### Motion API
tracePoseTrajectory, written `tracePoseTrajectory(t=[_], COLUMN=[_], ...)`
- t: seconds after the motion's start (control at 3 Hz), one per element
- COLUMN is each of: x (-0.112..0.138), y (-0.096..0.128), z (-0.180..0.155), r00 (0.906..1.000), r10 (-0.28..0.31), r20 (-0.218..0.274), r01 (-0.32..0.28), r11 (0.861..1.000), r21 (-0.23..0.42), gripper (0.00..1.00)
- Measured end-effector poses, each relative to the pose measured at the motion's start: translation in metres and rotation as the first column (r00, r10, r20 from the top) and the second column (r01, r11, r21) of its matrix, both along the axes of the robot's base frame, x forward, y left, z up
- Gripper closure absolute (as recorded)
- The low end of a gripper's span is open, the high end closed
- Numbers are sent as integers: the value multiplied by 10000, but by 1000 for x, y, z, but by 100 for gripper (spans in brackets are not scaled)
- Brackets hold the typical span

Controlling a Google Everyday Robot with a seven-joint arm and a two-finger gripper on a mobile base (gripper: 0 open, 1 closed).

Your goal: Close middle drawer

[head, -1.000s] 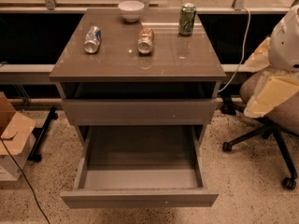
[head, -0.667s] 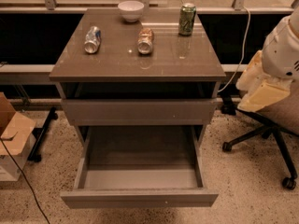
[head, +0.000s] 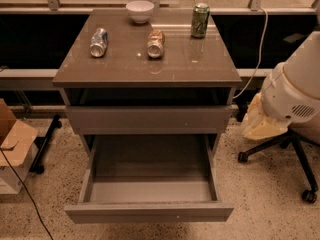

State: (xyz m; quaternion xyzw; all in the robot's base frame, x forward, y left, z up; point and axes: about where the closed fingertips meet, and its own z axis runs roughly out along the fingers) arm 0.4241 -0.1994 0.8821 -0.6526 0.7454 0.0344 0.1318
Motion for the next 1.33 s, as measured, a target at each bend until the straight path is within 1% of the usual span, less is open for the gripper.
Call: tracePoseTrajectory(t=[0.33, 0.67, 1.0, 1.33], x=[-7, -10, -12, -12], y=[2, 4, 6, 6], z=[-47, -90, -134, -136], r00=[9995, 9986, 9965, 9965], r10=[185, 295, 439, 434], r20=[-271, -428, -711, -715], r01=[-183, -283, -419, -414], r11=[9998, 9992, 9987, 9987], r21=[86, 286, 289, 293], gripper=[100, 100, 100, 100])
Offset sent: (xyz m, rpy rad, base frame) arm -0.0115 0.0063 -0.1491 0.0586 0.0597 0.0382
